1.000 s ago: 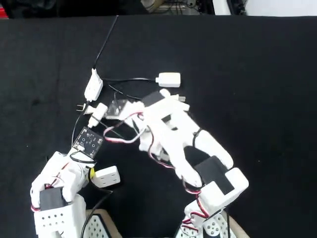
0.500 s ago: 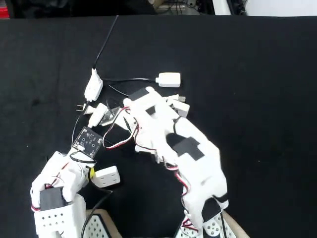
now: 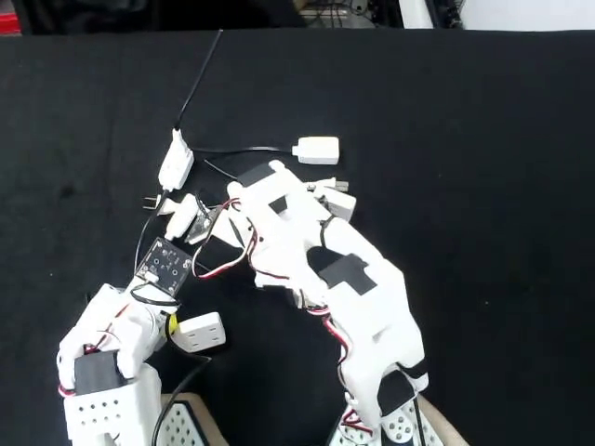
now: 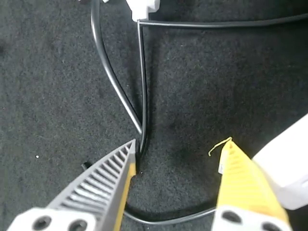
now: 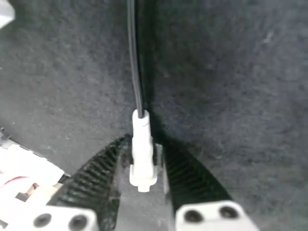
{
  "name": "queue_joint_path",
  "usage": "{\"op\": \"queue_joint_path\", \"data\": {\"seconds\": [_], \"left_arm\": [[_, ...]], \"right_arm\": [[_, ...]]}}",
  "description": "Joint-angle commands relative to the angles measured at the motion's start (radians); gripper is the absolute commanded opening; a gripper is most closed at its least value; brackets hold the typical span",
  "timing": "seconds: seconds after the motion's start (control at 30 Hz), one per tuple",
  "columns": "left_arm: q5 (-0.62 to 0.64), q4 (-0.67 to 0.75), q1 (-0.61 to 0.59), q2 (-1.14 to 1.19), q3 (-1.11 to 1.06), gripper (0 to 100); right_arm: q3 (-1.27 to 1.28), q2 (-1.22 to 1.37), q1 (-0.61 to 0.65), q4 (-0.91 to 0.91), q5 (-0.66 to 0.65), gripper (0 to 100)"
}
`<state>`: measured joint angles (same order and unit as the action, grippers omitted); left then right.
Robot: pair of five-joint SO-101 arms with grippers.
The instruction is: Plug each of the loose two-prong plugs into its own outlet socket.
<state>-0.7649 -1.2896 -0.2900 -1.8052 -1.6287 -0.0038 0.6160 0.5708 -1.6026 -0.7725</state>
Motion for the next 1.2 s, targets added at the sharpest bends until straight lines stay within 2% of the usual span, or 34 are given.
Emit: {"op": "queue_joint_path", "data": {"seconds": [0.0,0.1,0.27,0.37,0.6,0.77,0.9,1.17], "left_arm": [[-0.011,-0.008,-0.007,0.002,0.005,28],[-0.011,-0.008,-0.007,0.002,0.005,28],[-0.011,-0.008,-0.007,0.002,0.005,28],[-0.011,-0.008,-0.007,0.002,0.005,28],[0.005,-0.002,-0.007,0.002,0.005,28],[0.166,0.020,0.002,-0.002,0.048,28],[0.370,0.040,0.004,-0.021,0.159,28],[0.769,0.150,0.031,-0.020,0.357,28]], "right_arm": [[0.001,0.024,0.005,-0.017,-0.009,4.6],[0.001,0.018,0.005,-0.017,-0.009,1.0],[-0.010,-0.048,0.006,-0.055,-0.006,1.1],[0.002,-0.170,0.006,-0.091,0.000,1.1],[0.097,-0.578,0.006,-0.071,0.112,1.1],[0.206,-0.885,0.008,-0.008,0.178,1.1],[0.323,-1.122,0.018,0.106,0.284,1.1],[0.636,-1.538,0.270,0.321,0.451,1.1]]}}
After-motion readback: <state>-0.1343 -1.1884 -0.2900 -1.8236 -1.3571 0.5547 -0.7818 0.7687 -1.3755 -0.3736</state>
